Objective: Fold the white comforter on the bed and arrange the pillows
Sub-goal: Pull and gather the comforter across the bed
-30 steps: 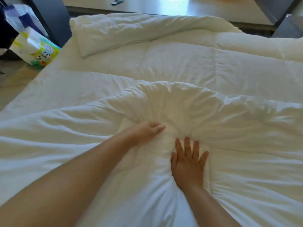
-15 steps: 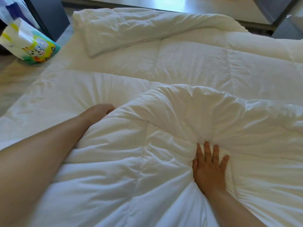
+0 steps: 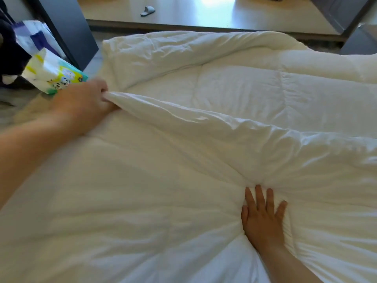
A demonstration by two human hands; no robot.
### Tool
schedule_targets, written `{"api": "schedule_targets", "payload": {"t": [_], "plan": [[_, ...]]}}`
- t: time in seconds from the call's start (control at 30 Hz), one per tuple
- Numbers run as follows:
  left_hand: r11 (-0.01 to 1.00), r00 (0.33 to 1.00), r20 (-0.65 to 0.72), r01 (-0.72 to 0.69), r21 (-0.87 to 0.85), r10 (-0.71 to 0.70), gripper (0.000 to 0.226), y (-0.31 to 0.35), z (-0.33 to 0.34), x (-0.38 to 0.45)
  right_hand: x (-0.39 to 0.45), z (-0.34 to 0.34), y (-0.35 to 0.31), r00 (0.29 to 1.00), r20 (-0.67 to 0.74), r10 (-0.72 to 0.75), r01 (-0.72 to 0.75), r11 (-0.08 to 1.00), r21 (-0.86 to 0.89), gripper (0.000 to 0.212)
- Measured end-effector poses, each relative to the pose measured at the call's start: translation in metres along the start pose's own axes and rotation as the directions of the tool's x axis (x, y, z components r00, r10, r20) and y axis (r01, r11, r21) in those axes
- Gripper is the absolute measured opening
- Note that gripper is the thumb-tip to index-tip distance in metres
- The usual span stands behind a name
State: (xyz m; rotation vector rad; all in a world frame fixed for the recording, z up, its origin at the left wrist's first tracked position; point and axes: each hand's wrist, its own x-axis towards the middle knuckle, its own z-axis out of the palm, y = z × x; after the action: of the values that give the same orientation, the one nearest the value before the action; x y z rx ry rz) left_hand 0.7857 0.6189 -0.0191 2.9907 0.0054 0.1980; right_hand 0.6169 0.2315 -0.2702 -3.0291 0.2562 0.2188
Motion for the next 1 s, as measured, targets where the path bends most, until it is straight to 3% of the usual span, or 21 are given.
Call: {"api": "schedule_targets", "payload": {"t": [0.03,0.07,0.1,0.13,0.2,0.3,0.37,0.53,0.73,0.8,0.87,0.9,0.97,1.0], "plan": [[0.992,0.976,-0.206,-0.055,0.113,0.078,0.04,0.001,-0.005,0.011,0.0,0.0,0.0,1.0,-0.001,-0.004,0.004,1.0,0.003,0.055],[0.972,0.931,-0.323,-0.103,0.209,0.168,0.035,0.002,-0.001,0.023,0.0,0.0,0.001,1.0,0.0,-0.005,0.005,1.0,0.004,0.056],[0.952,0.919,-0.317,-0.15,0.267,0.234,0.035,0.011,0.007,0.033,0.001,0.001,0.001,1.0,0.001,-0.005,0.005,1.0,0.005,0.056],[0.946,0.939,-0.247,-0.168,0.279,0.239,0.038,0.019,0.026,0.037,0.001,0.002,0.002,1.0,0.001,-0.005,0.005,1.0,0.011,0.056],[0.96,0.996,0.053,-0.086,0.266,0.075,0.056,0.028,0.077,0.035,0.003,0.008,0.004,1.0,-0.014,-0.008,0.008,1.0,0.017,0.054],[0.948,0.884,0.448,-0.014,0.319,-0.137,0.071,0.014,0.151,0.009,0.005,0.012,0.007,1.0,-0.025,-0.014,0.015,1.0,0.014,0.054],[0.946,0.862,0.494,-0.058,0.319,-0.114,0.075,0.01,0.17,-0.002,0.007,0.014,0.008,0.999,-0.048,-0.025,0.025,1.0,0.015,0.056],[0.954,0.953,0.281,0.027,0.3,-0.115,0.072,-0.003,0.16,-0.002,0.006,0.013,0.008,0.999,-0.05,-0.022,0.024,0.999,0.039,0.052],[0.934,0.955,0.234,0.097,0.343,-0.185,0.077,-0.039,0.201,-0.008,0.001,-0.009,0.011,1.0,-0.002,-0.01,0.01,0.994,0.104,0.055],[0.926,0.973,0.168,0.088,0.368,-0.159,0.077,-0.038,0.22,-0.008,0.0,-0.038,0.006,0.984,-0.174,-0.033,0.067,0.979,0.193,0.06],[0.906,0.976,0.146,0.088,0.415,-0.161,0.075,-0.038,0.234,-0.007,0.014,-0.075,-0.027,0.909,-0.413,-0.052,0.175,0.947,0.268,0.06],[0.899,0.974,0.146,0.097,0.426,-0.175,0.075,-0.038,0.238,-0.006,0.026,-0.094,-0.053,0.879,-0.467,-0.094,0.243,0.932,0.27,0.06],[0.895,0.97,0.143,0.12,0.429,-0.198,0.074,-0.037,0.24,-0.004,0.061,-0.116,-0.11,0.853,-0.468,-0.233,0.363,0.907,0.211,0.065],[0.894,0.969,0.132,0.133,0.427,-0.208,0.074,-0.036,0.242,-0.003,0.083,-0.117,-0.133,0.867,-0.399,-0.297,0.385,0.909,0.16,0.069]]}}
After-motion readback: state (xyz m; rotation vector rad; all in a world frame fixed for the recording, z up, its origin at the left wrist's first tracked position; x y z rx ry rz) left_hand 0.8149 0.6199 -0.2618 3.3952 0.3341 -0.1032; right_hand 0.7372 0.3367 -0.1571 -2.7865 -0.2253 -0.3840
